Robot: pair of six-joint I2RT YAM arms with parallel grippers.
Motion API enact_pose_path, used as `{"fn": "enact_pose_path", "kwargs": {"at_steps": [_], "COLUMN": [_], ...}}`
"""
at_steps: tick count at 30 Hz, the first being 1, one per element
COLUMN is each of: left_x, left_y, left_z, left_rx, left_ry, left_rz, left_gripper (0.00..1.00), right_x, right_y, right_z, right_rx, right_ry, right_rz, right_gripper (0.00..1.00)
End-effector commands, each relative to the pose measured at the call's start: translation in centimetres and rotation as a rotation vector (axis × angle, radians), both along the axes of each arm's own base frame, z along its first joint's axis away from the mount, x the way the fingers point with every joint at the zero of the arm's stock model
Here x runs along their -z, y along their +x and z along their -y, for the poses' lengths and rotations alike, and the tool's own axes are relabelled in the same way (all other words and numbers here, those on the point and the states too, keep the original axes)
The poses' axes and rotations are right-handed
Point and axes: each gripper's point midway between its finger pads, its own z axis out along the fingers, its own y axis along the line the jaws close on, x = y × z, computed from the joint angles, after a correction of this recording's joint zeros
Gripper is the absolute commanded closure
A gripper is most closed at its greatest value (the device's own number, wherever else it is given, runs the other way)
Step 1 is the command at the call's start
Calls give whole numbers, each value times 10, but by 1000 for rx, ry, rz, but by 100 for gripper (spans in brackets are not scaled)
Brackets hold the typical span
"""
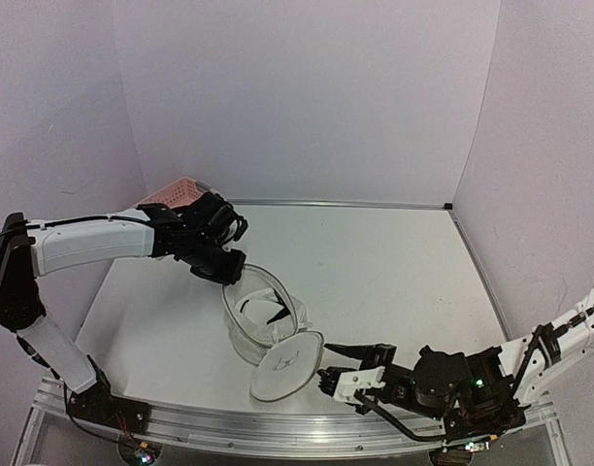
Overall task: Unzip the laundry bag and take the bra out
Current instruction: Adjust the laundry bag at the center of the board.
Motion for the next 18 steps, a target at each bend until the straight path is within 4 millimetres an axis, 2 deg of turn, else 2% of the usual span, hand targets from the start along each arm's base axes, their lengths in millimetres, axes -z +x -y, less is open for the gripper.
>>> {"fn": "enact_pose_path", "kwargs": {"at_steps": [1,6,9,13,18], "left_x": [-22,-20,-19,-19,-13], "left_y": [23,26,21,12,-6], "left_z": [-17,-32,-31,-29,-16], "left_rx": [-111,-172,-169,-155,-80], "left_ry": [-15,-8,-27,-61,-94], "left_rz": [71,78,59,30,-20], "left_gripper": [100,100,100,100,100], "right_x": [-10,-5,-6,-22,-39], "right_y": [11,21,22,28,32], "right_z": [17,33,33,18,-15], "right_rx": [119,222,258,308,256], "right_ry": [120,174,204,260,245], "right_rz": [-156,-256,-326,-459,-623], "right_gripper": [54,49,42,32,32]}}
